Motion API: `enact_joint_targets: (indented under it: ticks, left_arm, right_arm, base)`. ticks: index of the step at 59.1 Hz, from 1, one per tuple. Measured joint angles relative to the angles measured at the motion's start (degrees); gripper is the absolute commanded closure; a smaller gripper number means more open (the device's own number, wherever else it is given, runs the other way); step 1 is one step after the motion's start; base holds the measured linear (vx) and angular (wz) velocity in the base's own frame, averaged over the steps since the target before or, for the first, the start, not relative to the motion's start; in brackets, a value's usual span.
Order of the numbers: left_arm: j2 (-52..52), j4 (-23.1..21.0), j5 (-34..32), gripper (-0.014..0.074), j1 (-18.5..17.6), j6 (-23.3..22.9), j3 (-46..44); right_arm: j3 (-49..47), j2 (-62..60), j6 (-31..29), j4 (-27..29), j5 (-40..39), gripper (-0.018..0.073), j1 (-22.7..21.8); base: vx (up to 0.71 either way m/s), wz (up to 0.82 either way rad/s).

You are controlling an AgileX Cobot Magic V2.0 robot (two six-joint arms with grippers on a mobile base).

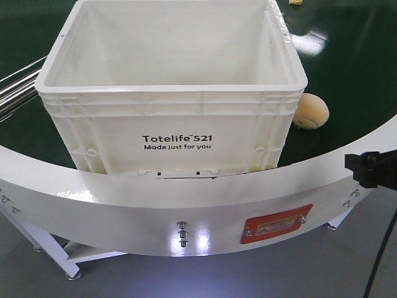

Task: Place moving items into box and shelve
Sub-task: 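Reach the right gripper down and grasp the cream ball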

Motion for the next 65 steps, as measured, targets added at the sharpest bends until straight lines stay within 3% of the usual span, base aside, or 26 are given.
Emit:
enact_joint_targets:
  ticks: [10, 20, 26, 44, 65]
  left_arm:
    - [2.0, 0.0, 0.1, 0.0014, 0.0, 0.0, 0.0]
    - [3.3, 0.0, 0.1, 0.0022, 0.0, 0.0, 0.0]
    - [3.6, 0.0, 0.3, 0.0022, 0.0, 0.0, 0.0]
    - [3.6, 0.0, 0.3, 0.0022, 0.0, 0.0, 0.0]
    - [3.6, 0.0, 0.3, 0.0022, 0.0, 0.0, 0.0]
  right_arm:
    - [-3.8, 8.8, 0.3, 0.1, -4.7, -0.0141, -0.6]
    - [-11.3, 20.9, -0.3, 1.5, -5.0, -0.0138, -4.2]
    - [-16.3, 27.8, -5.4, 5.1, -3.9, -0.0137, -5.6]
    - [-30.3, 44.8, -29.3, 21.0, -2.6, -0.0126, -6.0]
    - [-39.6, 57.4, -37.0, 27.1, -1.7, -0.0088, -6.0]
  base:
    - [0.00, 0.00]
    - [0.00, 0.00]
    - [0.00, 0.00]
    - [0.00, 0.00]
    - [0.00, 0.00]
